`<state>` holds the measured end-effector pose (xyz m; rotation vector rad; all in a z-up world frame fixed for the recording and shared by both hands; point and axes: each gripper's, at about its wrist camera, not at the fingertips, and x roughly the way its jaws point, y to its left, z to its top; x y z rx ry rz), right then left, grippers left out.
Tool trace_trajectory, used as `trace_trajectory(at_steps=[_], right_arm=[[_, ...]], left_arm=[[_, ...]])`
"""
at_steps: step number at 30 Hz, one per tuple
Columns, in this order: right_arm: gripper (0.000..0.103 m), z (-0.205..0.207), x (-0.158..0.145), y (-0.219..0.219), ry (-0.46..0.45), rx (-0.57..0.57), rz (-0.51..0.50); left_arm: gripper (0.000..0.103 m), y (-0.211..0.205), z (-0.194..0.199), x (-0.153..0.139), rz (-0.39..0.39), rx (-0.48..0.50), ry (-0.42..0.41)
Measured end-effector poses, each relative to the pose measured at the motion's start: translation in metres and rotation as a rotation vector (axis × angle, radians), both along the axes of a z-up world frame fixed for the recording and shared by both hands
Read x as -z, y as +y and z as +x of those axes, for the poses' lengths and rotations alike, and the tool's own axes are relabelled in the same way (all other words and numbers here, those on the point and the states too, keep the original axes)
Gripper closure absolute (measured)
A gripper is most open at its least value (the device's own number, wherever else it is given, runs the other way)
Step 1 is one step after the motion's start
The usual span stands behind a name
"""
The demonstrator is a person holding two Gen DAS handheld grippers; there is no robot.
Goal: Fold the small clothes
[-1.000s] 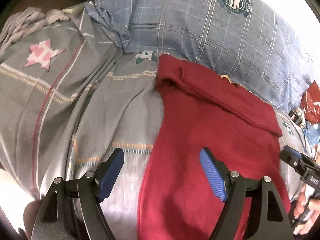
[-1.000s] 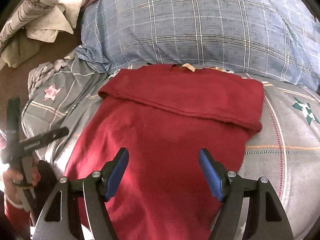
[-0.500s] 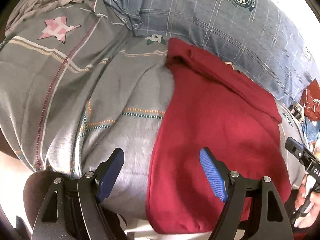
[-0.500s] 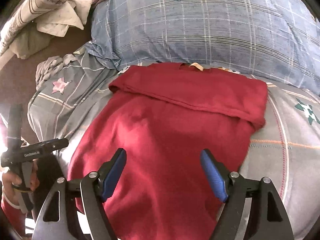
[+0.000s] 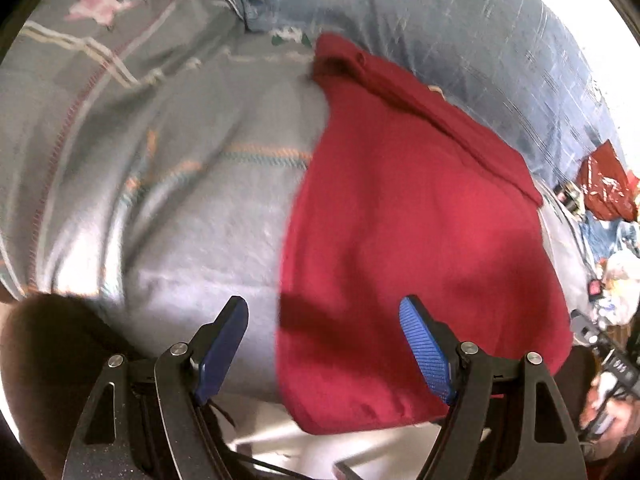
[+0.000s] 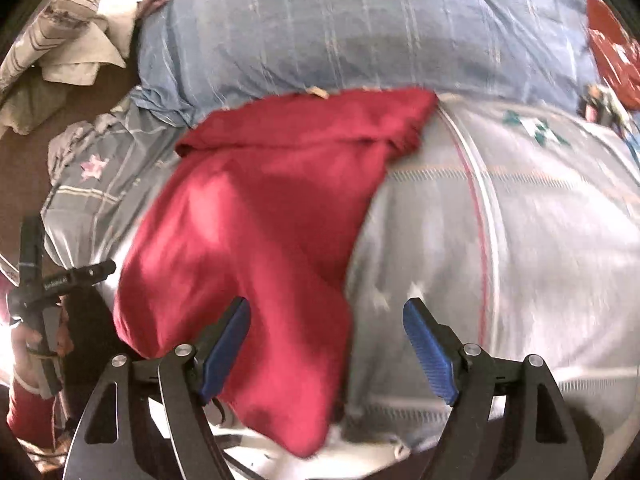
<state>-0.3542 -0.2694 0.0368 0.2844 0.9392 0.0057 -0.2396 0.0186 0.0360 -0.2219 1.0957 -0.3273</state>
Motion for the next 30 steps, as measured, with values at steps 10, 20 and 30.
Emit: trace_trajectory(at_steps=[10,20,30], right_arm=[[0.024,-0.015,0.035,0.009,0.12,-0.042,0.071],[0.079,-0.023,0.042,0.041,0.13,-0.153,0.106],[0.095,-0.028,0.036,0.037,0.114,-0.157,0.119]], left_arm=[[0.025,-0.013,-0.015,0.016,0.043,0.073,0.015],[0.048,-0.018,-0.021,0.021,0.065,0.09,0.014],[0.094,-0.014,-0.023,0.006,0.009,0.12,0.004]])
